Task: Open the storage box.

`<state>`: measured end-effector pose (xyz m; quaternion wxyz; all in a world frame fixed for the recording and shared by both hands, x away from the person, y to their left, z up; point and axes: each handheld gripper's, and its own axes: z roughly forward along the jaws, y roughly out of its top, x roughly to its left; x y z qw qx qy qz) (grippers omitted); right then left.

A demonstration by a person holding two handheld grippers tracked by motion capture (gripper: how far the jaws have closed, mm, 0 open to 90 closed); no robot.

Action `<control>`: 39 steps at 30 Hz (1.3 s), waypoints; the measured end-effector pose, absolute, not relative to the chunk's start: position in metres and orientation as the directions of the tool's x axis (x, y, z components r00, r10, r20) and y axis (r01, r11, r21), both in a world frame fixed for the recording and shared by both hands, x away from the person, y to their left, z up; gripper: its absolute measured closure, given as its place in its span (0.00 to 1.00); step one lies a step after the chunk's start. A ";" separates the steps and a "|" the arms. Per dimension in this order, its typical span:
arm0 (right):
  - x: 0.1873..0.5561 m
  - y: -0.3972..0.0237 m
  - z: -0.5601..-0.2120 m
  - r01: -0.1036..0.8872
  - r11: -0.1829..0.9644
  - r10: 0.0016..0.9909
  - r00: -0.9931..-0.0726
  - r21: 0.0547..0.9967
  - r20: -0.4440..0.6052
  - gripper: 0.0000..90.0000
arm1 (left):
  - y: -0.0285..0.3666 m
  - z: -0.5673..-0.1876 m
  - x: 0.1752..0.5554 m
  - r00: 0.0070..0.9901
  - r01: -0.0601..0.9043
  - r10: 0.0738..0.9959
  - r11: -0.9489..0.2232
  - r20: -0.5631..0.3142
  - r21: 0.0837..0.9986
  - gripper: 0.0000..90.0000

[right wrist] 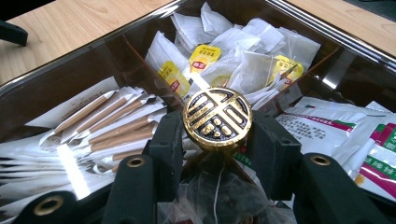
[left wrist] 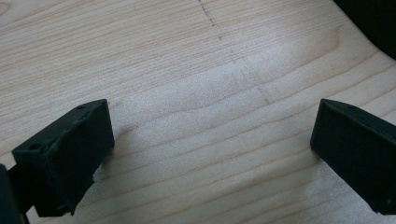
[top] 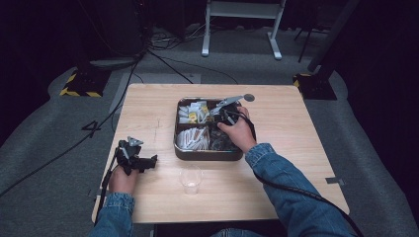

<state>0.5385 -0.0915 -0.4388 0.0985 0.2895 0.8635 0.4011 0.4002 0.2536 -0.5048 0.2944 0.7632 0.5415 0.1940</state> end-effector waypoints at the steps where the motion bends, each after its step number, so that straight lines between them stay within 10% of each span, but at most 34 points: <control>1: 0.539 -0.091 -0.439 0.421 0.511 0.579 -0.813 0.750 0.062 0.63 | 0.254 -0.505 0.400 0.341 0.711 0.940 -0.243 -0.022 0.660 0.00; 39: 0.531 -0.089 -0.419 0.355 0.517 0.571 -0.821 0.779 -0.005 0.65 | 0.254 -0.505 0.401 0.357 0.704 0.934 -0.254 -0.021 0.663 0.00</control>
